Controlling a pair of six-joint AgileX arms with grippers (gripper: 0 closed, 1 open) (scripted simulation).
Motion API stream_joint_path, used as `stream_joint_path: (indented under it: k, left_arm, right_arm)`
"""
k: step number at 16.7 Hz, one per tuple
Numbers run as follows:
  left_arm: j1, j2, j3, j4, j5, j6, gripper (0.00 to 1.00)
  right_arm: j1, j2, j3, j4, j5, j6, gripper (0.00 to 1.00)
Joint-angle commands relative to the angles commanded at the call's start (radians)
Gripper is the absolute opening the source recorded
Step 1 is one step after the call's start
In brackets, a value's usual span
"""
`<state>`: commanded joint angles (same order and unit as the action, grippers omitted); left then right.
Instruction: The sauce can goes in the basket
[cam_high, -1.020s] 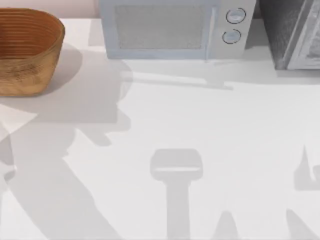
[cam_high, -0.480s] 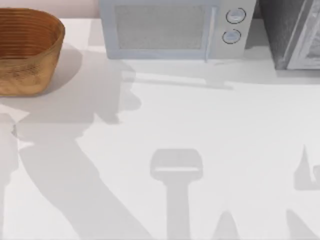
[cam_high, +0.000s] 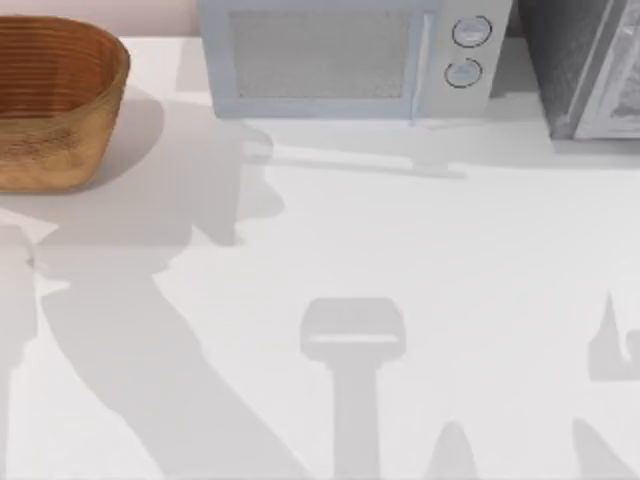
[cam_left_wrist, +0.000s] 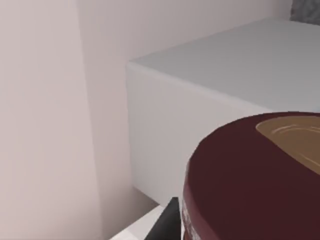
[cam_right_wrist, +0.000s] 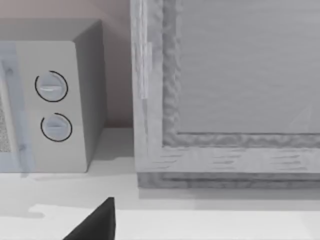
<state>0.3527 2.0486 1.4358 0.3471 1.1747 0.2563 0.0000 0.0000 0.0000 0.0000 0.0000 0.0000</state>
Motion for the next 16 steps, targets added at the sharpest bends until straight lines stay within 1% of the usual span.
stream_joint_path:
  k: [10, 11, 16]
  left_arm:
    - [0.0, 0.0, 0.0, 0.0, 0.0, 0.0, 0.98]
    - [0.0, 0.0, 0.0, 0.0, 0.0, 0.0, 1.0]
    - [0.0, 0.0, 0.0, 0.0, 0.0, 0.0, 1.0]
  right_arm:
    - [0.0, 0.0, 0.0, 0.0, 0.0, 0.0, 1.0]
    - [0.0, 0.0, 0.0, 0.0, 0.0, 0.0, 1.0]
    - [0.0, 0.0, 0.0, 0.0, 0.0, 0.0, 1.0]
